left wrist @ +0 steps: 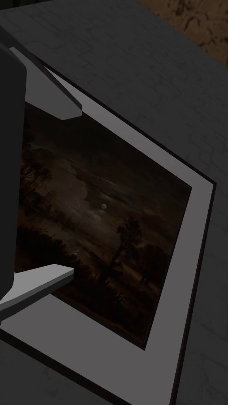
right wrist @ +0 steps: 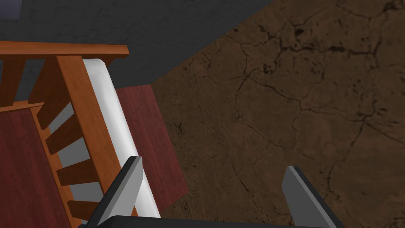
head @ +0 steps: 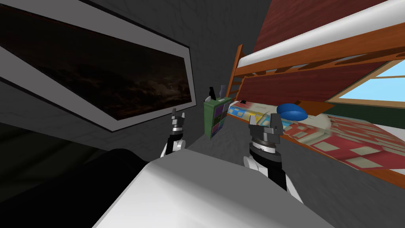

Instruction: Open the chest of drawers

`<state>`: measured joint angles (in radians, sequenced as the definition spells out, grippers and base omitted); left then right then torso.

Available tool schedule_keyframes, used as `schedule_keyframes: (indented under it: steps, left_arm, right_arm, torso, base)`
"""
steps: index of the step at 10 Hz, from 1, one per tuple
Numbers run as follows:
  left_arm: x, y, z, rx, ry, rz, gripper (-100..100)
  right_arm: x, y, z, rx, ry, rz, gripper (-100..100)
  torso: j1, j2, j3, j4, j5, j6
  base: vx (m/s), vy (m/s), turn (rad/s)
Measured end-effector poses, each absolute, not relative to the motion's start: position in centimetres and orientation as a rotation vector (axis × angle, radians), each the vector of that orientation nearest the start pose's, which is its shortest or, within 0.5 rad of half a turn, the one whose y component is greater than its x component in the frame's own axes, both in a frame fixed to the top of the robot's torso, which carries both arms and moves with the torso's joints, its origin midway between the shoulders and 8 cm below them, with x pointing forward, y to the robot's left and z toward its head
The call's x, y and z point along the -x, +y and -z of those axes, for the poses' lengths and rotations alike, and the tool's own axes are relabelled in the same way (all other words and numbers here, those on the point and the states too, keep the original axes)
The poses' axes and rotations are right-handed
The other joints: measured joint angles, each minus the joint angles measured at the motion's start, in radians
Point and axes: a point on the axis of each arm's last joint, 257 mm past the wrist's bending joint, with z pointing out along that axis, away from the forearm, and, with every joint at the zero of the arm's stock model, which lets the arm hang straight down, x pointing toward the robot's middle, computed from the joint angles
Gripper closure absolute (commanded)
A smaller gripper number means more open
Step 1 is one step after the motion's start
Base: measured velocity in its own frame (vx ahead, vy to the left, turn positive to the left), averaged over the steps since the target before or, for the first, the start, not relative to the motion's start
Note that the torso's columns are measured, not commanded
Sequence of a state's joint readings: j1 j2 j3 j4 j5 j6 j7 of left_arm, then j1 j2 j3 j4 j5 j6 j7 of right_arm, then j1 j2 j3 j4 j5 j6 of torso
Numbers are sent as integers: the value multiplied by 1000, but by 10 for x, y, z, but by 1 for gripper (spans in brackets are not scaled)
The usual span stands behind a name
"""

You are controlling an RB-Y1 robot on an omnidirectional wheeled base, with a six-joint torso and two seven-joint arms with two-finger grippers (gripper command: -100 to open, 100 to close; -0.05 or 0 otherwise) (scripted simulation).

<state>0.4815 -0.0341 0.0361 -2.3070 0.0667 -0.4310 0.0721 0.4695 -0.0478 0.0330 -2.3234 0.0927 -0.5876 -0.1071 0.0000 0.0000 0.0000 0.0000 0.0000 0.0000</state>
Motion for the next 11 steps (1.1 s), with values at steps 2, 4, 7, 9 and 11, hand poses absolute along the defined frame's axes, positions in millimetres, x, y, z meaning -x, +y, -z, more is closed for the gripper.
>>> schedule_keyframes:
  steps: [2,4,7,9,11]
  left_arm:
    - [-347,301,-30,764,533,1377,0]
    - [-347,301,-30,764,533,1377,0]
    - [-347,301,-30,764,533,1377,0]
    - [-347,301,-30,764,533,1377,0]
    - [-347,301,-30,765,533,1377,0]
  right_arm:
    - [-323,-242,-66,-478,578,-1428,0]
    - [-323,-242,-66,-477,578,-1428,0]
    - [-323,-242,-66,-477,578,-1428,0]
    - [-323,-242,-66,-477,578,-1428,0]
    - [-325,-237,-65,-450,597,-1415,-100]
  torso:
    - [0,104,-209,105,0,0]
    - [0,248,-497,248,0,0]
    - [0,470,-939,470,0,0]
    - [0,618,-1234,617,0,0]
    - [0,724,-1452,724,0,0]
  base:
    - [0,0,0]
    - [0,0,0]
    - [0,0,0]
    - [0,0,0]
    - [37,5,-37]
